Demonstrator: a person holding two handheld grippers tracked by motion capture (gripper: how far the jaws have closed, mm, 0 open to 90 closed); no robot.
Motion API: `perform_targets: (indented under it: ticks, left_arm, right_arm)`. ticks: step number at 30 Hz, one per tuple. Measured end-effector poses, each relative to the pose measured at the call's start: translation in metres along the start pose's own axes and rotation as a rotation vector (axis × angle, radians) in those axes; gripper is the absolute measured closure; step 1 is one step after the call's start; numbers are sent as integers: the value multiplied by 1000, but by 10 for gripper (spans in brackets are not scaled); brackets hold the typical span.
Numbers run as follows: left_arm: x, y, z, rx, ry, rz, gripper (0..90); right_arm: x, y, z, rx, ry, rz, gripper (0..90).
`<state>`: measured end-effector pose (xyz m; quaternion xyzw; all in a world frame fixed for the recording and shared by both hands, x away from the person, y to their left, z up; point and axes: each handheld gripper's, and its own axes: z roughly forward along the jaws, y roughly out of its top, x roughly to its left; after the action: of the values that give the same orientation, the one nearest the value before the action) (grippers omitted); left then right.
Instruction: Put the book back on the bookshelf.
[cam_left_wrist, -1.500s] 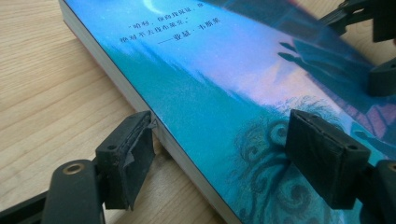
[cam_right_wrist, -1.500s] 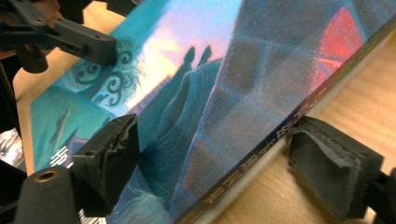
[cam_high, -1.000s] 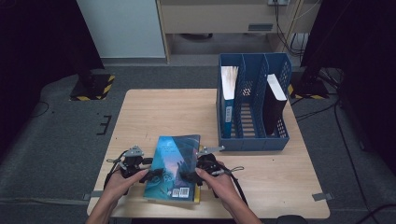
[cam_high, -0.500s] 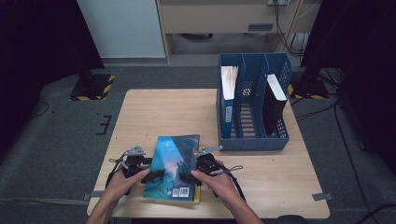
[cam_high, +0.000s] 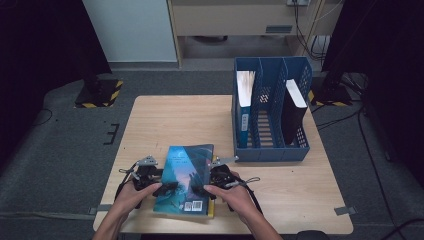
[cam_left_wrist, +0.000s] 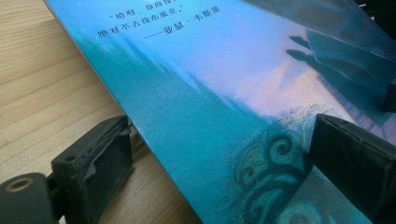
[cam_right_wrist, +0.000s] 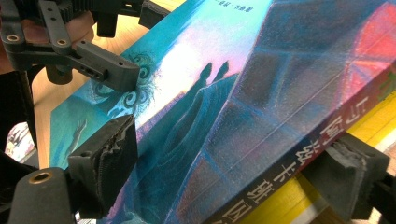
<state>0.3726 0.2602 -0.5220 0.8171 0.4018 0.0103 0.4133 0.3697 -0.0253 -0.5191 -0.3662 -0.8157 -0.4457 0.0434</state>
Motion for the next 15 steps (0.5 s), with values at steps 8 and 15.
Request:
perform_targets:
  ticks: [8,15]
  left_arm:
    - [3,3,-8,2,22,-19,190]
    - [5,4,-14,-16,46,-18,366]
  right_arm:
    - [-5,10,2,33,13,3,225]
    - [-5,19,13,36,22,1,294]
